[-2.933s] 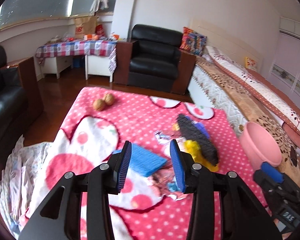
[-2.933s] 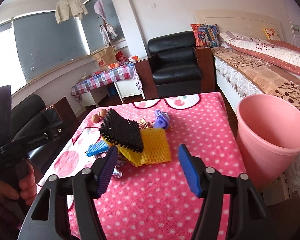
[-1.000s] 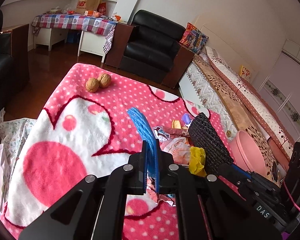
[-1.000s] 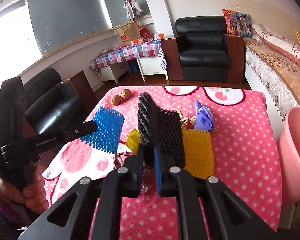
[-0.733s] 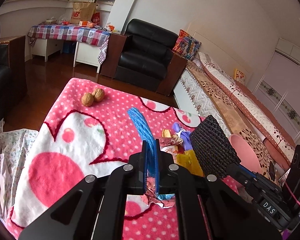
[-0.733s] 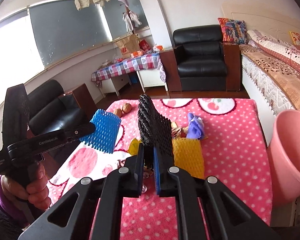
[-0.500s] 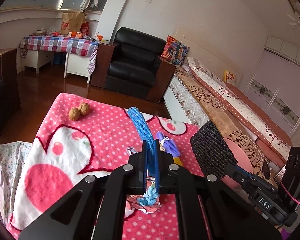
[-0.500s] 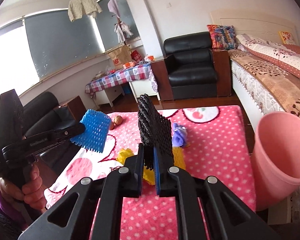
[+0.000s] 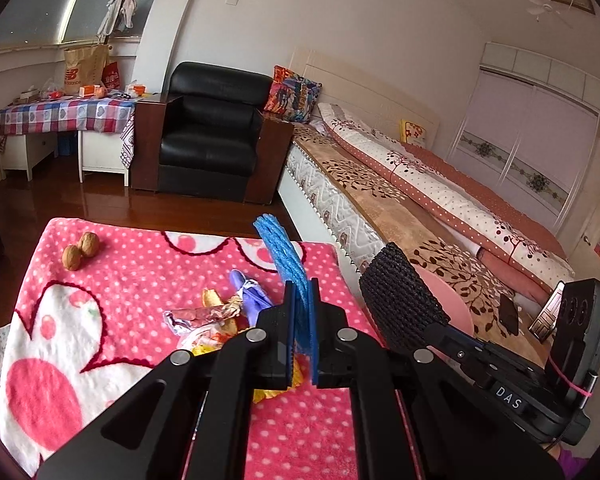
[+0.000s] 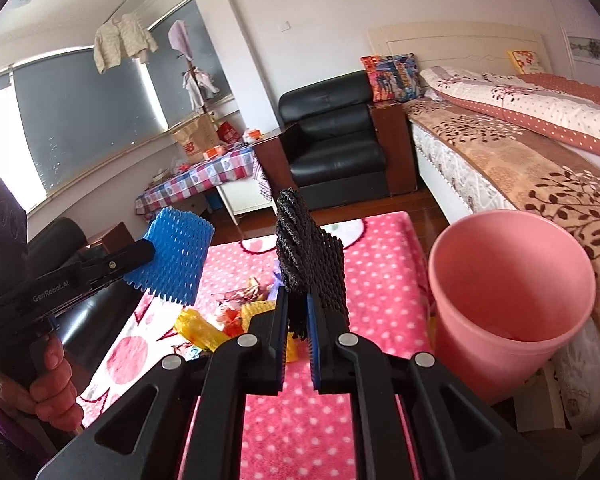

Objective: Collect trash
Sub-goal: 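Carry the blue and black nets with both tools over the pink bucket, then open both tools to drop the nets into the bucket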

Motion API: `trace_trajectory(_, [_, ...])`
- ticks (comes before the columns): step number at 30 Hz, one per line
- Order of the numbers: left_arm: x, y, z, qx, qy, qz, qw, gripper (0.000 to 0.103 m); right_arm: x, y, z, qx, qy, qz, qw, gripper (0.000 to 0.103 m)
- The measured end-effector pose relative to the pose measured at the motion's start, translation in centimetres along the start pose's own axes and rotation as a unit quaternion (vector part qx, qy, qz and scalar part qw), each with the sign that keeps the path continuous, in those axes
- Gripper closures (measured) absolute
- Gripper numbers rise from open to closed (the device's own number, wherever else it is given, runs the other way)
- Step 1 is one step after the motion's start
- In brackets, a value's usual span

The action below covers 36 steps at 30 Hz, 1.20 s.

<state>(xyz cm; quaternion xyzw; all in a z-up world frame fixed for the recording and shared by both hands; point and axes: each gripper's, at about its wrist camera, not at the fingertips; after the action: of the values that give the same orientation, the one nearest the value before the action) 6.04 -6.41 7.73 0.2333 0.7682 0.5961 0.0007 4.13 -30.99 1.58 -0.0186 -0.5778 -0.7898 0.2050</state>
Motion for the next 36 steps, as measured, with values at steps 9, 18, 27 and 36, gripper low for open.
trace_trajectory(9, [-3.1, -1.1, -5.1, -0.034, -0.060, 0.008, 0.9976, 0.098, 0.8, 0.9, -4.6, -0.025, -0.047, -0.017, 0.998, 0.095])
trace_trajectory(18, [-7.2, -2.4, -10.4, -0.053, -0.110, 0.031, 0.9920, 0.098, 1.7, 1.5, -10.7, -0.059, -0.099, -0.033, 0.993, 0.095])
trace_trajectory(27, [-11.7, -4.4, -14.0, -0.072, -0.128, 0.055, 0.9876, 0.098, 0.6, 1.2, -15.0, -0.075, -0.128, -0.027, 0.989, 0.095])
trace_trajectory(36, [-15.8, -7.6, -16.2, -0.096, -0.128, 0.100, 0.9819, 0.098, -1.1, 0.2, -18.1, -0.088, -0.152, -0.010, 0.984, 0.095])
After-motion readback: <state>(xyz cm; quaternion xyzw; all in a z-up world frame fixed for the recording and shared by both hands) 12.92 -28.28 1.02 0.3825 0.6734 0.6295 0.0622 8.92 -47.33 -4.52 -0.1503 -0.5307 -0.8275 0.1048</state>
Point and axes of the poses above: each gripper's, at about its wrist camera, not at the fingertips, and x roughly against the way its jaws point, z to its left, y to its top, and after that the axes turned 14 degrees about -z, right-handed
